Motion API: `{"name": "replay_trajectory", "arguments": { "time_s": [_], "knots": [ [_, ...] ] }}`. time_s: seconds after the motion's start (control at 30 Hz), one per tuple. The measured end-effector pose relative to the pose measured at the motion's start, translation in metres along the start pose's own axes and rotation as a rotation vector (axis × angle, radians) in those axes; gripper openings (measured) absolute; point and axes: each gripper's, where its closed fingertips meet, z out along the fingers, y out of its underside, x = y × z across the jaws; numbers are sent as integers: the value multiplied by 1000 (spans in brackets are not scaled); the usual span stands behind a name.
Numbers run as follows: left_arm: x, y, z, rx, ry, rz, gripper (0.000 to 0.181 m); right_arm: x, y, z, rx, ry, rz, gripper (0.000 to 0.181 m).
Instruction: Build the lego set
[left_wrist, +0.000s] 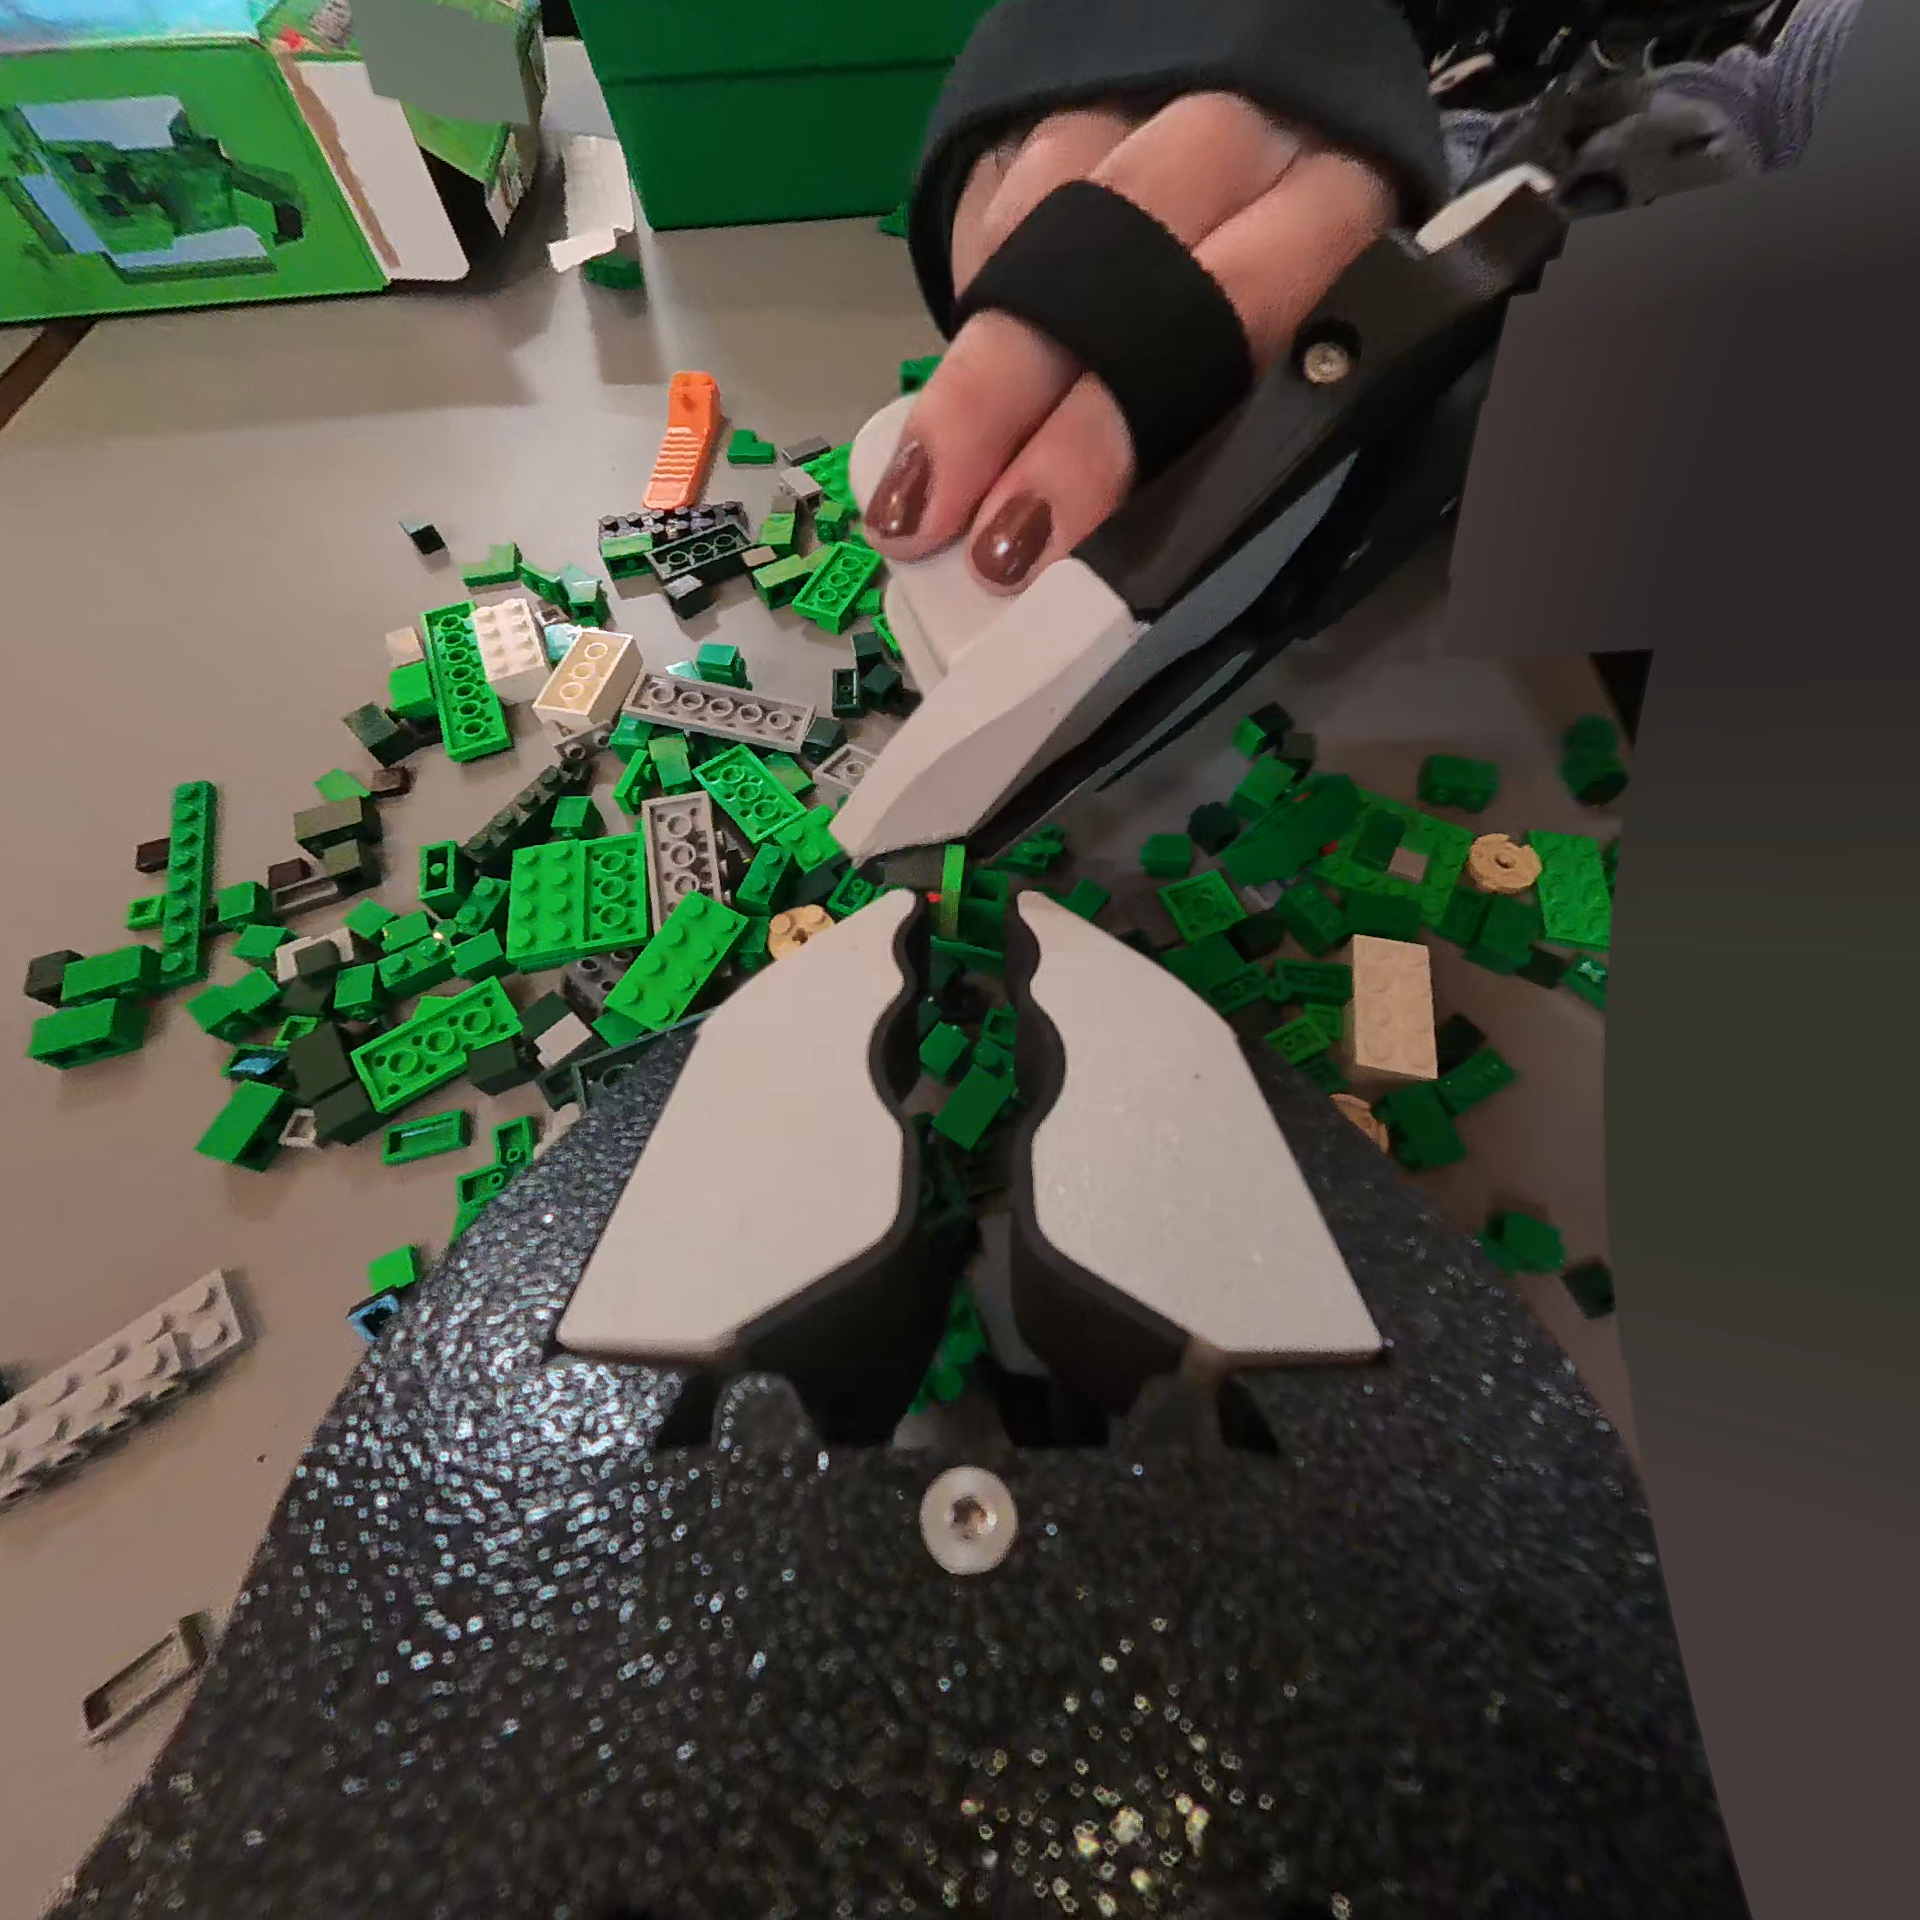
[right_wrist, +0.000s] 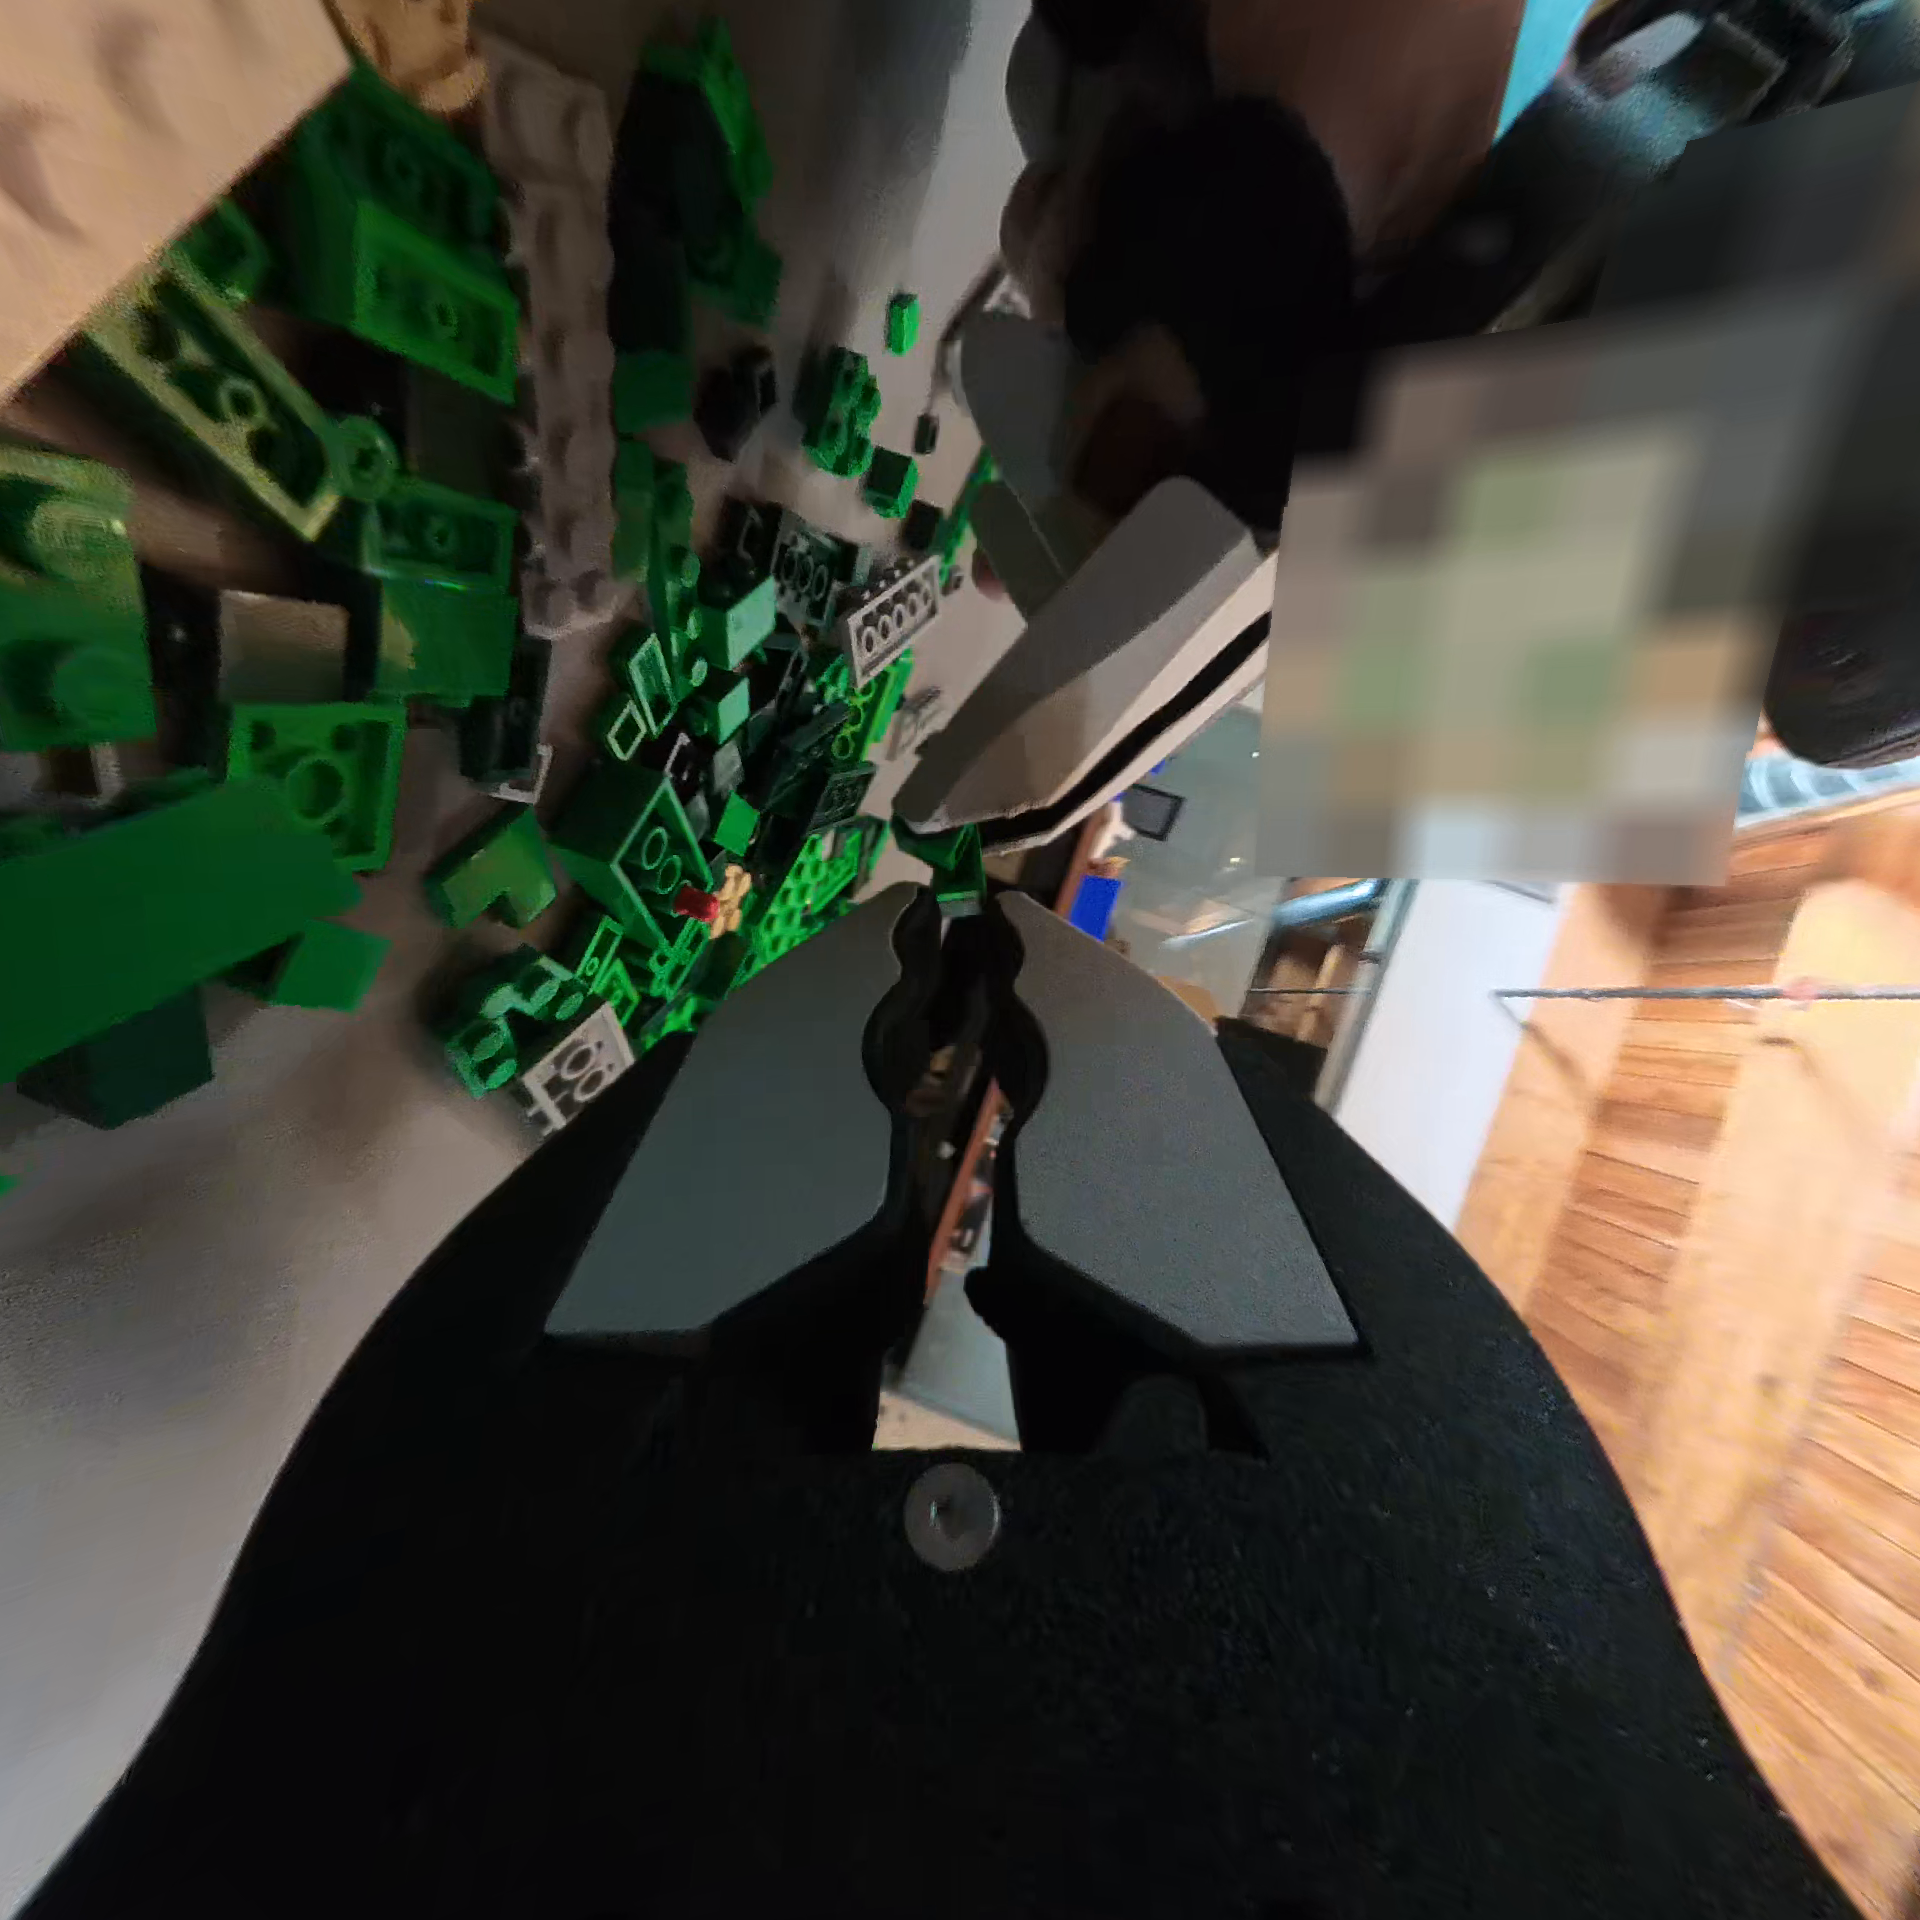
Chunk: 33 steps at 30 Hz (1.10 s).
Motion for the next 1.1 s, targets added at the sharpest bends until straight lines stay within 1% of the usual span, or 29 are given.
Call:
{"name": "replay_trajectory", "arguments": {
  "time_s": [0.1, 0.2, 0.27, 0.3, 0.37, 0.43, 0.5, 0.6, 0.67, 0.7, 0.8, 0.93, 1.0, 1.07, 1.1],
  "knots": [
    [2, 1, -1, -14, 18, 14, 14, 2, -4, 0, 27, 15, 23, 11],
    [6, 4, 0, -39, 35, 48, 13, 3, -7, -2, 53, 8, 51, 20],
    [11, 6, 0, -59, 55, 79, 13, 0, -9, -3, 72, -10, 56, 22],
    [13, 6, 1, -59, 68, 99, 13, -2, -11, -4, 93, -24, 58, 22],
    [20, 6, 1, -60, 95, 143, 13, -7, -17, -7, 145, -56, 69, 9],
    [22, 8, 2, -70, 94, 176, 13, -10, -17, -8, 154, -107, 112, 8],
    [18, 6, 3, -65, 51, 174, 13, -12, -12, -6, 118, -176, 234, 8],
    [3, 0, -1, -70, -100, 251, 15, -12, -4, 0, 57, -265, 502, 8],
    [-3, -2, -3, -82, -179, 305, 13, -14, -3, 3, 55, -316, 659, 8],
    [-4, 0, -3, -94, -188, 312, 13, -17, -4, 3, 61, -355, 723, 8],
    [-10, 5, -3, -101, -194, 264, 13, -23, 0, 5, 57, -419, 854, 8],
    [-34, 12, -10, -81, -270, 149, 13, -30, 20, 5, 4, -415, 871, 8],
    [-38, 13, -12, -56, -263, 83, 13, -32, 21, 4, 14, -428, 909, 17],
    [-44, 12, -14, -42, -282, 38, 35, -32, 22, 4, 17, -431, 939, 27],
    [-47, 13, -15, -47, -298, 32, 42, -31, 23, 5, 12, -425, 943, 32]
  ]
}}
